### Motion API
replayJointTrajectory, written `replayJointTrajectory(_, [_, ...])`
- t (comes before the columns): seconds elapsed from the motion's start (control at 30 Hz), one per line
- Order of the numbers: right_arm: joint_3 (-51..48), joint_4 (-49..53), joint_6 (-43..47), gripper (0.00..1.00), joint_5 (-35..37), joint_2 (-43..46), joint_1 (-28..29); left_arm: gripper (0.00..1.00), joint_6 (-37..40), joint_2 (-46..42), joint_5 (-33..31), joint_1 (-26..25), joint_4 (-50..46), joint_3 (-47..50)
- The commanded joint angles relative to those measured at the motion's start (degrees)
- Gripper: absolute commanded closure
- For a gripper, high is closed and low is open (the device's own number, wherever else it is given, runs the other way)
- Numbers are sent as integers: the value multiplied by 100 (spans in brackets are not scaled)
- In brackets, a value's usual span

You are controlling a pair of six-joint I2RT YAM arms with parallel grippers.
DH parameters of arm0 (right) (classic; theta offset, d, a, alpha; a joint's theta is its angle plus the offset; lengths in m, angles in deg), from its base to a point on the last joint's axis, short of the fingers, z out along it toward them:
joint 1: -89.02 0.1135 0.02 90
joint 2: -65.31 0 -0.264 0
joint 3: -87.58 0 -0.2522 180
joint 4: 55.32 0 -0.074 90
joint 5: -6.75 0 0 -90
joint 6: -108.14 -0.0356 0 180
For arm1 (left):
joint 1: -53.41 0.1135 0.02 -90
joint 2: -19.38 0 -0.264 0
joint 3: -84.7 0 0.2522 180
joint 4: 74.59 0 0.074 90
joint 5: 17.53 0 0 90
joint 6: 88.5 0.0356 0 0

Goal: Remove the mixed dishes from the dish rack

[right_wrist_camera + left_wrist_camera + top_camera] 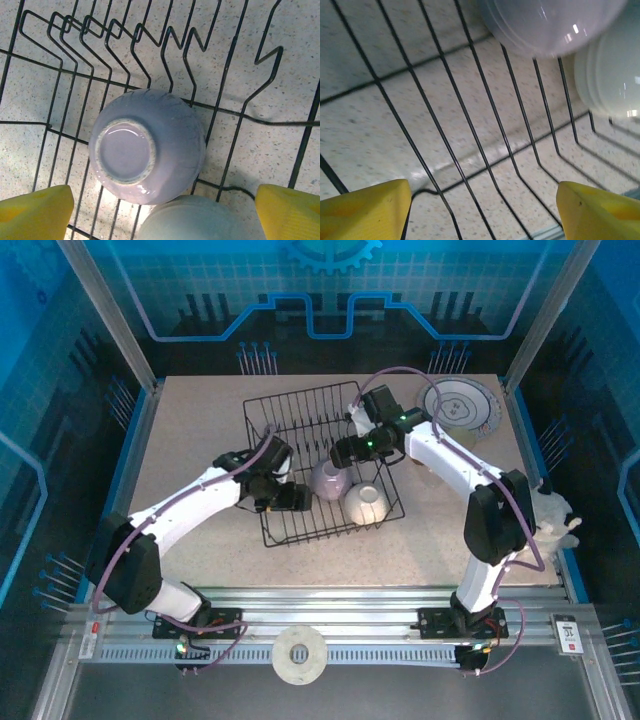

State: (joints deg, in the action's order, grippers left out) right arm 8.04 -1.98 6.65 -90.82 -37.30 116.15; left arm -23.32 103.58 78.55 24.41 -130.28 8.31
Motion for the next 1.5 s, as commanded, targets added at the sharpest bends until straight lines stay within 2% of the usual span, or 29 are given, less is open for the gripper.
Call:
replayJointTrajectory(0.0, [128, 29, 49, 6, -202, -217, 157, 22, 448, -115, -6, 411, -569, -40])
replayJointTrajectory(0.1, [87, -109, -85, 9, -376, -350, 218, 20, 466, -110, 104, 528, -550, -188])
replayJointTrajectory(0.17, [79, -172, -188, 12, -502, -430, 269, 17, 288, -231, 571, 578, -262, -187])
replayJointTrajectory(0.27, [36, -288, -295, 15, -518, -480, 417, 3, -364, -605, 1313, 579, 768, 175])
replayJointTrajectory(0.37, [-35, -462, -459, 16, -482, -499, 569, 1, -971, -765, 1628, 580, 1641, 567])
replayJointTrajectory(0.53, [-202, -613, -753, 19, -345, -636, 609, 1, -1388, -783, 1679, 584, 2007, 757])
replayJointTrajectory(0.8, [-338, -678, -957, 23, -110, -824, 582, 2, -1649, -742, 1466, 586, 1966, 935])
replayJointTrajectory(0.93, [-412, -759, -1076, 31, -132, -869, 574, 6, -1872, -579, 1303, 597, 2060, 990])
replayJointTrajectory(1.33, [-1323, -1515, -1449, 43, -616, -622, 277, 7, -1947, 15, 1131, 764, 2048, 839])
replayJointTrajectory(1.47, [-1509, -1734, -1580, 46, -766, -594, 197, 1, -1843, 295, 1252, 789, 2166, 766])
